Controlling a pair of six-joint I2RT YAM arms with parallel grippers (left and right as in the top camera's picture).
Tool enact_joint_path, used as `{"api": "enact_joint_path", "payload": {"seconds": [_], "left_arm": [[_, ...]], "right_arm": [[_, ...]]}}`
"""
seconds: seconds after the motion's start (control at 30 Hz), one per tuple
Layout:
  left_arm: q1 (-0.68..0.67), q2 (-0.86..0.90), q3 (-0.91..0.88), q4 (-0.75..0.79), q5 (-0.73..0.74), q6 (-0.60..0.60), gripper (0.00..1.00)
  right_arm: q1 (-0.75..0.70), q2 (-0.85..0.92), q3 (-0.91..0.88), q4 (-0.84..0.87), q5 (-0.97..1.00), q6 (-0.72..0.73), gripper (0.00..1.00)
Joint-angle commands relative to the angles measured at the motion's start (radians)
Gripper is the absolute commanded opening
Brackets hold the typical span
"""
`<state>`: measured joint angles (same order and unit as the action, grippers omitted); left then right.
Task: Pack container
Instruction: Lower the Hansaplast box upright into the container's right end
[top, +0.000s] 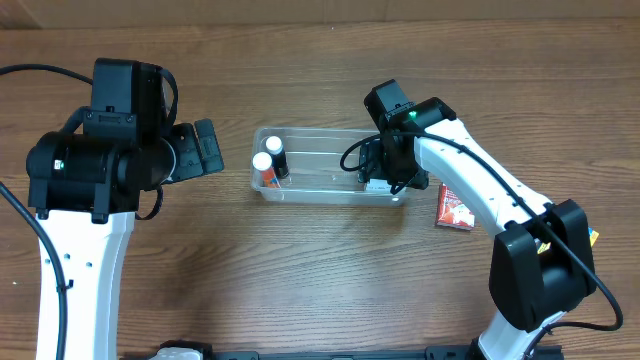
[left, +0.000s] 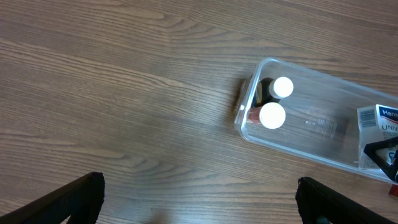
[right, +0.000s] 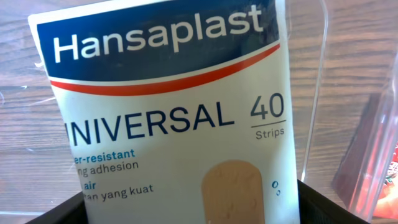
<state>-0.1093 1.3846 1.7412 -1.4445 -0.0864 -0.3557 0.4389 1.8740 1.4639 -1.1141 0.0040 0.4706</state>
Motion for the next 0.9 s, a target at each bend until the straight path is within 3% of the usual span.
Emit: {"api": "enact_joint_path", "payload": {"seconds": [0.0, 0.1, 0.43, 0.57, 0.7, 0.87], "left_arm": [[0.004, 0.002, -0.004, -0.001, 0.008, 0.027, 1.0], [0.004, 0.002, -0.004, -0.001, 0.008, 0.027, 1.0], [0.004, 0.002, -0.004, 0.0, 0.008, 0.027, 1.0], [0.004, 0.002, -0.004, 0.0, 0.008, 0.027, 1.0], [0.005, 0.002, -0.004, 0.0, 0.007, 0.027, 1.0], [0.004, 0.002, -0.004, 0.0, 0.007, 0.027, 1.0]], "right_arm": [[-0.002, -0.007, -0.005, 0.01, 0.007, 0.005, 0.83], [-0.002, -0.007, -0.005, 0.01, 0.007, 0.005, 0.94], [-0.002, -0.01, 0.027, 0.009, 0.022, -0.002, 0.9], [-0.002, -0.051, 0.166, -0.069, 0.039, -0.033, 0.9], [-0.025, -0.142, 0.358, -0.197, 0.144, -0.032, 1.0], [-0.195, -0.268, 0.434, -0.272, 0.157, -0.016, 1.0]]}}
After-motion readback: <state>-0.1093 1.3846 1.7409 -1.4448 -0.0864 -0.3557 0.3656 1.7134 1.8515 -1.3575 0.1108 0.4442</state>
